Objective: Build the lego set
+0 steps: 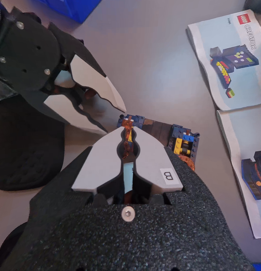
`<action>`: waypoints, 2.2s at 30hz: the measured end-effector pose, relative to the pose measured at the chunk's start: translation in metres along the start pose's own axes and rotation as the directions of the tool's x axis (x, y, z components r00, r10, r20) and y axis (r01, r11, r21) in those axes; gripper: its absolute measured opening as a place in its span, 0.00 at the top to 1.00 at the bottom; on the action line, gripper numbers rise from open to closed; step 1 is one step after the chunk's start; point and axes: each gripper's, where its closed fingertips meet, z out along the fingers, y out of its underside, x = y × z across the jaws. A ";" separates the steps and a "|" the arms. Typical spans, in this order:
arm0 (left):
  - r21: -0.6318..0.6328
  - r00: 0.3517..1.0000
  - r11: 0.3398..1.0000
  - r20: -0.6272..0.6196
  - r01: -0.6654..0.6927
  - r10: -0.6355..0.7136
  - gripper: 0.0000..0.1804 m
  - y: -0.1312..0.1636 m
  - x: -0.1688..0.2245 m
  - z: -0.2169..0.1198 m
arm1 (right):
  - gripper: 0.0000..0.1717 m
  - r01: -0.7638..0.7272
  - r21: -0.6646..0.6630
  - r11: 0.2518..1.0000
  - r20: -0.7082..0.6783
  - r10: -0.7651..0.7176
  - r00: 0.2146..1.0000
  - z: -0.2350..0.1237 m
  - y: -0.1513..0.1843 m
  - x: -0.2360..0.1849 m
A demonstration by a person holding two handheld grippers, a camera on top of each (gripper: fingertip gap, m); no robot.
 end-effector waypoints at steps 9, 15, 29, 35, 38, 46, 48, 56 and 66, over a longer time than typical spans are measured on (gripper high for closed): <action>-0.083 0.918 0.926 -0.122 0.369 -0.377 0.91 0.003 -0.024 0.003 | 0.64 0.115 0.012 0.993 -0.033 -0.115 0.993 0.006 0.028 -0.009; -0.128 0.887 0.917 -0.234 0.377 -0.398 0.90 0.001 -0.017 0.005 | 0.67 0.364 -0.099 0.926 -0.165 -0.376 0.912 0.023 0.042 -0.004; -0.053 0.878 0.910 -0.248 0.410 -0.410 0.81 -0.026 0.032 -0.011 | 0.70 0.716 -0.045 0.696 0.258 -0.685 0.682 0.005 0.054 0.001; -0.017 0.712 0.745 -0.277 0.667 -0.645 0.81 -0.038 0.013 -0.013 | 0.71 0.576 0.043 0.817 0.143 -0.575 0.805 0.006 0.040 -0.008; -0.047 0.679 0.730 -0.329 0.682 -0.656 0.81 -0.037 0.017 -0.007 | 0.77 0.577 0.047 0.815 0.102 -0.579 0.809 0.012 0.042 -0.008; -0.118 0.801 0.870 -0.346 0.479 -0.488 0.73 -0.030 0.040 0.005 | 0.83 0.478 0.152 0.865 0.122 -0.497 0.859 0.010 0.034 -0.016; -0.118 0.808 0.875 -0.342 0.469 -0.479 0.72 -0.030 0.040 0.006 | 0.85 0.429 0.177 0.886 0.151 -0.455 0.878 0.009 0.030 -0.017; -0.107 0.796 0.871 -0.364 0.480 -0.483 0.72 -0.034 0.039 0.006 | 0.88 0.426 0.144 0.893 0.165 -0.446 0.880 0.015 0.031 -0.016; -0.014 0.724 0.774 -0.341 0.634 -0.599 0.81 -0.045 0.015 0.001 | 0.91 0.456 0.256 0.852 0.074 -0.488 0.870 0.004 0.017 -0.014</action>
